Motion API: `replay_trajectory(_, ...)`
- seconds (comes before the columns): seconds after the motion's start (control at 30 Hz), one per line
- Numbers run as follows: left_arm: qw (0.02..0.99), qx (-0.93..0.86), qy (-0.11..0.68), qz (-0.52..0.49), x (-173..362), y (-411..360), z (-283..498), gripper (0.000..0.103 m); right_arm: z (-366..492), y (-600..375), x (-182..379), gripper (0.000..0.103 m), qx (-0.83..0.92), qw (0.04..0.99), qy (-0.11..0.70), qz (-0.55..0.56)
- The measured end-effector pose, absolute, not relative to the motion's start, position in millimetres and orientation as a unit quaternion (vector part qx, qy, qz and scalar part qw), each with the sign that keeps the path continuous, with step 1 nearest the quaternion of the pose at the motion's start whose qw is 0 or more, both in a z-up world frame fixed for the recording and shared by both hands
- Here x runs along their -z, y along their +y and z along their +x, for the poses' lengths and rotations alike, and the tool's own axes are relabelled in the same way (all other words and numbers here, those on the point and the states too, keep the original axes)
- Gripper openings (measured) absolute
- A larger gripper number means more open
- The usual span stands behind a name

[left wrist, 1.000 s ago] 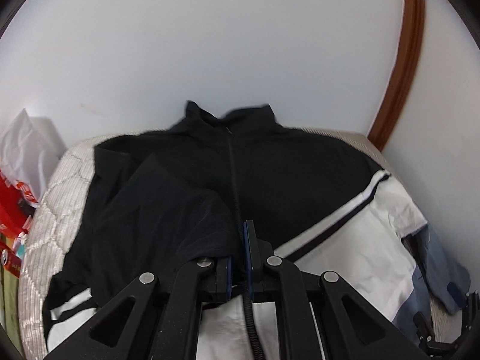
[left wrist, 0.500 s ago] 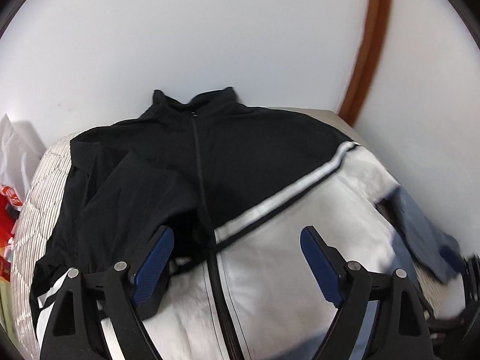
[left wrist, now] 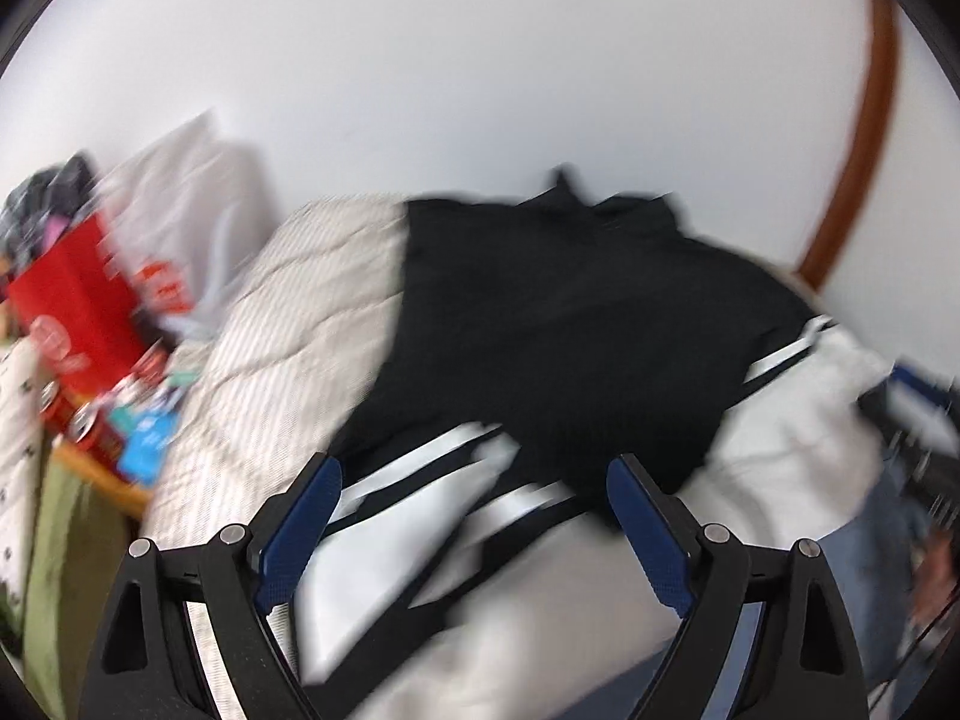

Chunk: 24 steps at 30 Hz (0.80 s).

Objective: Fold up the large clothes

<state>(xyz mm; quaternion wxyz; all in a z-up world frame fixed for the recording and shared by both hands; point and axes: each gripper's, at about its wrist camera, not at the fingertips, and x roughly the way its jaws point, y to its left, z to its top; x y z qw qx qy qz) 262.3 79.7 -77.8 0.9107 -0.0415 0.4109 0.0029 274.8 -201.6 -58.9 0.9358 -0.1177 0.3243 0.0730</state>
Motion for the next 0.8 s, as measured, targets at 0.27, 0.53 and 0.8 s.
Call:
replay_trajectory(0.27,0.898,0.005,0.436,-0.055,126,132,254,0.09,351,-127,64,0.08,-0.148,0.925,0.328,-0.124)
replay_trajectory(0.53,0.896,0.032,0.437,-0.066,149,137,253,0.09,430,-112,120,0.039,-0.185,0.872,0.443,-0.098)
replay_trajectory(0.8,0.896,-0.004,0.441,-0.043,162,130,255,0.088,414,-159,76,0.006,-0.203,0.925,0.32,-0.017)
